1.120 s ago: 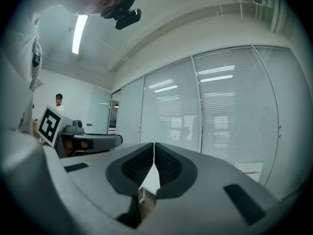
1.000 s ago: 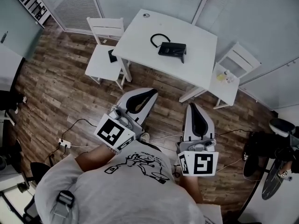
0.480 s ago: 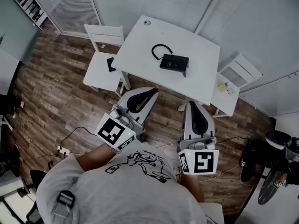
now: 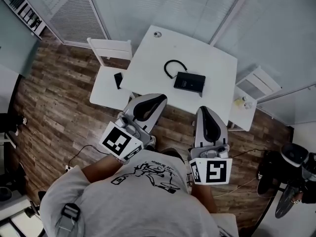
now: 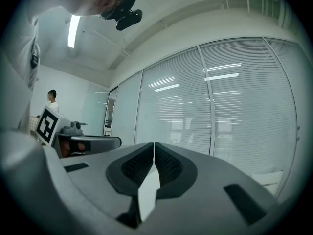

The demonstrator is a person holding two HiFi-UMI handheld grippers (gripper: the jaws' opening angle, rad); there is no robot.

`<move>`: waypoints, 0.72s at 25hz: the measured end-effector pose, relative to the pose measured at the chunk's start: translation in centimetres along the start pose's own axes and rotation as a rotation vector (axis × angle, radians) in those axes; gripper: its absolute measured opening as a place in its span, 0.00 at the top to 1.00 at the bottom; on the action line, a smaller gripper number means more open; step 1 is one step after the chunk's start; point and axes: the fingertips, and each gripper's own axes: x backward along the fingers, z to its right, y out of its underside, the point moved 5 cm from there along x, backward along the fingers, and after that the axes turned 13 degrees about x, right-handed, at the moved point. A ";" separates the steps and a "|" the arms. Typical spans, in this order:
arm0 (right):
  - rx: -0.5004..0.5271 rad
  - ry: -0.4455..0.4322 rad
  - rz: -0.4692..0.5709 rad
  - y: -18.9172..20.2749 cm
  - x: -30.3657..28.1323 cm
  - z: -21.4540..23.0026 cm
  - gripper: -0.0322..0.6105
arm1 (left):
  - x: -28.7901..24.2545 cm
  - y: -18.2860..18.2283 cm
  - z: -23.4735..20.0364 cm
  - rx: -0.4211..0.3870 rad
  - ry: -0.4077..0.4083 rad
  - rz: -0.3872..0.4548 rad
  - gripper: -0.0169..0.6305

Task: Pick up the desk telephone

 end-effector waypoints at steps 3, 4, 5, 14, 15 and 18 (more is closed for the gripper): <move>-0.009 0.006 -0.021 0.9 -2.0 0.7 0.94 | -1.7 0.2 -1.8 0.010 0.006 -0.019 0.97; -0.011 0.009 -0.027 1.2 -2.5 1.0 0.94 | -2.2 0.2 -2.3 0.014 0.010 -0.024 0.97; -0.014 0.014 -0.032 1.4 -3.0 1.3 0.94 | -2.6 0.3 -2.6 0.017 0.014 -0.027 0.97; -0.021 0.027 -0.019 3.3 -5.9 6.3 0.94 | -8.8 0.7 -3.8 0.004 0.022 -0.031 0.97; -0.021 0.027 -0.016 3.6 -6.3 7.2 0.94 | -9.8 0.8 -3.9 0.003 0.021 -0.029 0.97; -0.016 0.023 -0.010 4.4 -7.4 10.3 0.94 | -13.2 0.9 -4.0 -0.001 0.018 -0.024 0.97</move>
